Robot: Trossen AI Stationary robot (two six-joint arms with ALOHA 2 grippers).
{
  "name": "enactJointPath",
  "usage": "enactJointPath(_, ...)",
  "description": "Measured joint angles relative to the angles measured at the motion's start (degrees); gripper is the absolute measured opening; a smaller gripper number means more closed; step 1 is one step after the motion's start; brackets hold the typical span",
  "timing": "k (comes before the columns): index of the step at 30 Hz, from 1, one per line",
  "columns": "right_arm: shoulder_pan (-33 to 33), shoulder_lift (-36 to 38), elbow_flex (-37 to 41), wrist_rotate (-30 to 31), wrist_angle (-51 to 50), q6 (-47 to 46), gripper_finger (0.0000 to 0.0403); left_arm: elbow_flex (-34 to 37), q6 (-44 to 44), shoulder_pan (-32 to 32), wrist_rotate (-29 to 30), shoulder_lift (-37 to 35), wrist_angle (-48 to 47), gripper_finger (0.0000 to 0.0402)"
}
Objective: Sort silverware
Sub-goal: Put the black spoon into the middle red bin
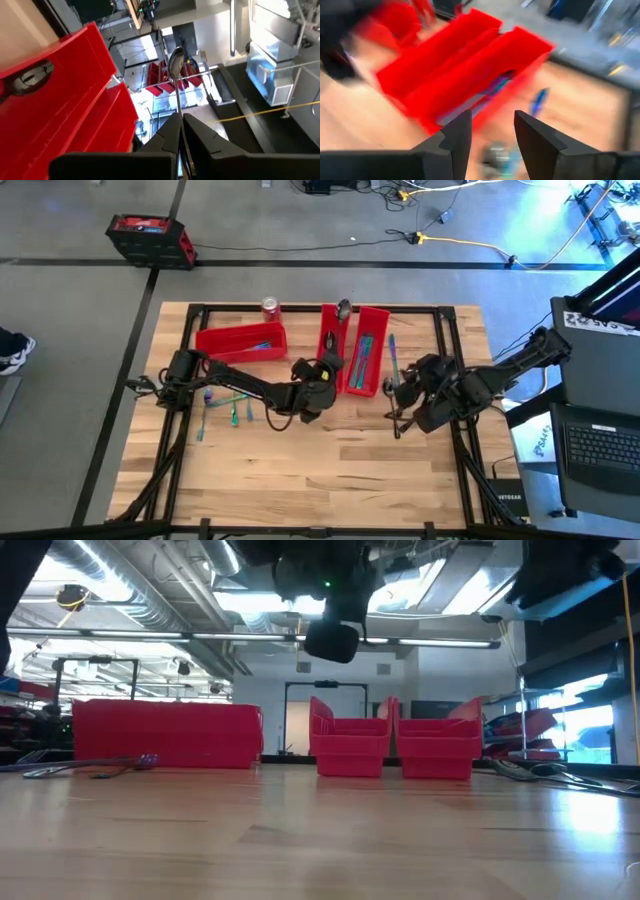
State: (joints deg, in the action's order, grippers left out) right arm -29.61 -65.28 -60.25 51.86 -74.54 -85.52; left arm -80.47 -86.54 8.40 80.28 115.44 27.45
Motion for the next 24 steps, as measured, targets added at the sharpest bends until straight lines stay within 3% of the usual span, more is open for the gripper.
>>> enactJointPath(5,0.0,-0.1,0.0,-3.1,12.0,0.0,0.0134,0.0,-4.0,-0.2,-4.8,0.0,-3.3,0.0)
enactJointPath(9,0.0,-1.2,0.0,4.9,18.7,2.5,0.0134,0.0,-6.9,0.1,-5.4,0.0,-8.2,0.0)
enactJointPath(11,0.0,-1.3,0.0,5.5,19.0,6.3,0.0134,0.0,-10.1,0.1,-6.2,0.0,-11.2,0.0)
enactJointPath(18,0.0,-1.4,0.0,-4.8,19.2,8.0,0.0134,0.0,-13.9,0.1,-11.8,0.0,-15.7,0.0)
enactJointPath(24,0.0,-1.4,0.0,-9.8,19.2,8.0,0.0134,0.0,-15.6,0.1,-12.8,0.0,-16.4,0.0)
